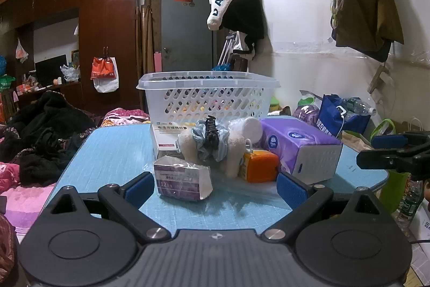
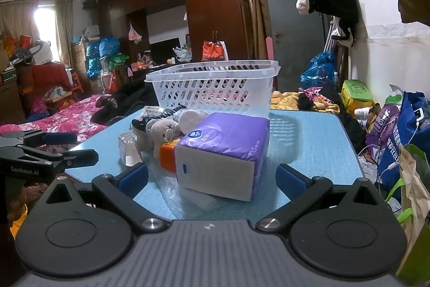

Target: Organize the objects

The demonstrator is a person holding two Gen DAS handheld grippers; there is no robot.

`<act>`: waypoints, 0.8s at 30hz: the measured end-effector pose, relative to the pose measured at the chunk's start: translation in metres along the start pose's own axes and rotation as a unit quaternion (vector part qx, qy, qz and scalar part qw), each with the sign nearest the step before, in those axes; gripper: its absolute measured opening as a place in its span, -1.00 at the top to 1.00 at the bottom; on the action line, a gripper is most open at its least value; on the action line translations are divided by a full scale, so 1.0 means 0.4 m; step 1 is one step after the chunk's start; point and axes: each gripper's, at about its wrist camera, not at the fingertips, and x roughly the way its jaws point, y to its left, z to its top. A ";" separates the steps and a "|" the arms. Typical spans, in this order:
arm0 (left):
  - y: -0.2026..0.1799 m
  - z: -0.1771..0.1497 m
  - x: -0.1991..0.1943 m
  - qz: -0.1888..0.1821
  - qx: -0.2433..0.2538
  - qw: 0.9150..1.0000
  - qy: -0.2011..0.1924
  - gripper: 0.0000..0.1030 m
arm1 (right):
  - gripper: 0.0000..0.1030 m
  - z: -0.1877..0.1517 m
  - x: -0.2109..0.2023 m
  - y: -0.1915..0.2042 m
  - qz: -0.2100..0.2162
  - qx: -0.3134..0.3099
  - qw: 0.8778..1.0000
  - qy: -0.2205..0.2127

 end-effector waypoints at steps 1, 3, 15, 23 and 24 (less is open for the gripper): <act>0.000 0.000 0.000 0.000 0.001 1.000 0.000 -0.92 | -1.00 0.000 0.000 0.000 0.000 0.000 1.000 0.000; -0.001 -0.001 0.000 0.000 0.002 1.000 0.000 -0.92 | -1.00 0.000 0.000 0.000 0.000 0.000 1.000 -0.001; -0.007 -0.002 0.003 -0.001 0.003 1.000 0.003 -0.92 | -1.00 0.000 0.002 0.000 0.001 -0.002 1.000 -0.003; -0.007 -0.002 0.003 -0.001 0.002 1.000 0.003 -0.92 | -1.00 -0.002 0.003 0.001 0.002 -0.003 1.000 -0.002; -0.007 -0.002 0.003 -0.001 0.003 1.000 0.003 -0.92 | -1.00 -0.002 0.004 0.001 0.002 -0.003 1.000 -0.002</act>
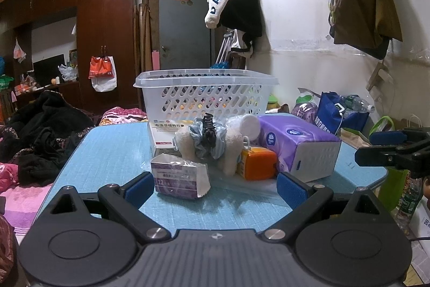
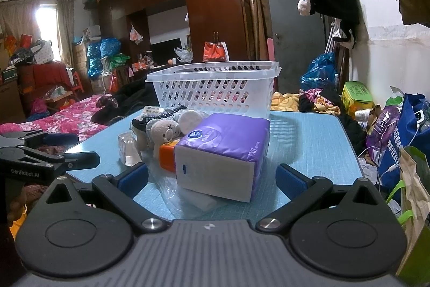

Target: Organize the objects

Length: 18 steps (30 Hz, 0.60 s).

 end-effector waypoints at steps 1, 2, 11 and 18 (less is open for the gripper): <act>0.001 0.000 0.000 0.000 0.000 1.000 0.000 -0.92 | -1.00 0.000 0.000 0.000 0.000 0.000 1.000 0.000; 0.000 0.000 0.000 0.000 0.000 1.000 0.000 -0.92 | -1.00 0.000 0.000 0.000 0.000 0.000 1.000 0.000; -0.002 -0.002 0.002 0.001 -0.002 1.000 0.001 -0.92 | -1.00 -0.001 0.001 0.000 0.005 -0.002 1.000 -0.002; -0.002 -0.003 0.002 -0.001 -0.001 1.000 0.001 -0.92 | -1.00 -0.001 0.000 0.001 0.004 -0.003 1.000 -0.002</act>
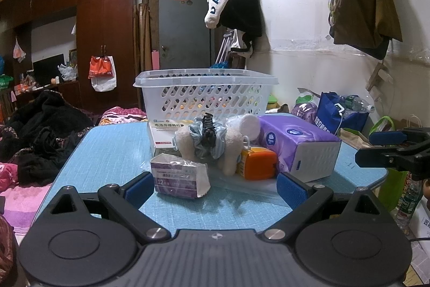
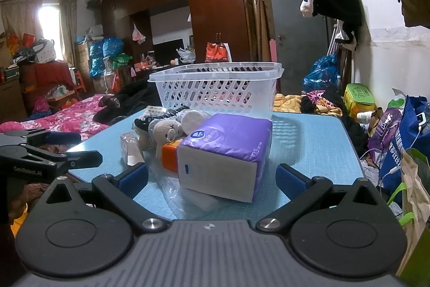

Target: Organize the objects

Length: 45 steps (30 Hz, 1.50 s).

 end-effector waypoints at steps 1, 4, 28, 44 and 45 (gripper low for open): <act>0.001 0.000 0.002 0.000 0.000 1.000 0.000 -0.92 | -1.00 0.000 0.000 0.000 0.000 0.000 1.000 0.000; 0.003 0.000 0.003 0.000 -0.001 1.000 0.001 -0.92 | -1.00 0.000 -0.001 0.000 0.000 0.001 1.000 -0.002; -0.002 -0.003 0.005 0.001 0.004 1.000 0.002 -0.92 | -1.00 -0.005 -0.003 -0.002 0.013 -0.001 1.000 -0.013; -0.026 -0.006 -0.006 0.040 0.050 0.994 -0.087 -1.00 | -1.00 -0.016 0.002 -0.059 0.002 -0.002 0.993 -0.117; -0.027 -0.005 -0.001 0.045 0.054 0.993 -0.090 -1.00 | -1.00 -0.017 0.010 -0.071 -0.006 0.002 0.994 -0.113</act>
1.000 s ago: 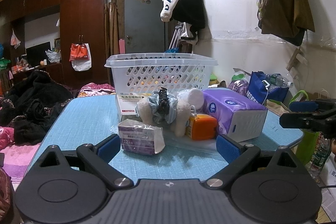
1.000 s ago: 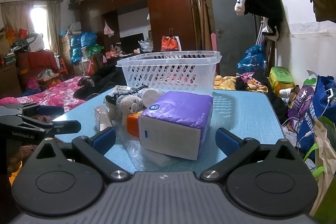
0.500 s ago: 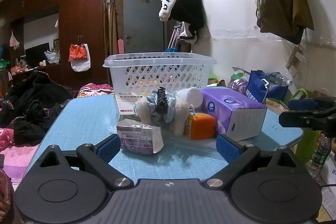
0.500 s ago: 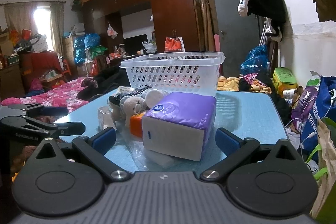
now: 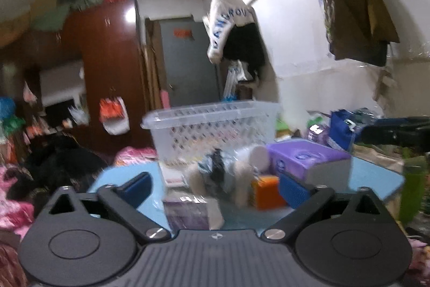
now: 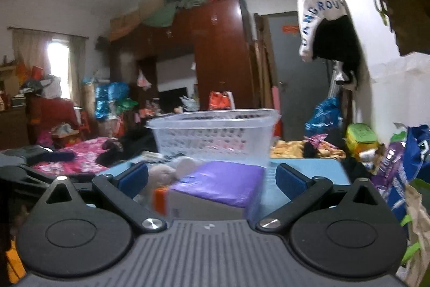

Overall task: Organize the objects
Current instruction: 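Close both grippers on opposite sides of the purple tissue pack, then lift the tissue pack with both grippers, lower it into the basket, open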

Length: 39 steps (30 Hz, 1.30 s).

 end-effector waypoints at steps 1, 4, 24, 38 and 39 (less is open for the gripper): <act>0.000 0.000 0.010 -0.005 0.004 1.000 0.000 -1.00 | -1.00 -0.004 0.009 -0.013 -0.007 0.004 1.000 0.006; 0.000 -0.006 0.063 -0.046 0.005 0.998 0.038 -1.00 | -1.00 -0.020 0.042 -0.068 0.019 0.036 0.997 0.058; -0.134 -0.010 0.183 -0.194 0.029 0.980 0.030 -0.33 | -0.47 -0.082 0.065 -0.105 0.098 0.002 0.993 0.067; -0.120 -0.027 0.214 -0.241 0.024 0.970 0.032 0.10 | -0.10 -0.088 0.101 -0.123 0.162 -0.028 0.985 0.058; -0.117 -0.028 0.212 -0.244 0.023 0.969 0.030 0.14 | -0.07 -0.088 0.097 -0.126 0.163 -0.024 0.985 0.057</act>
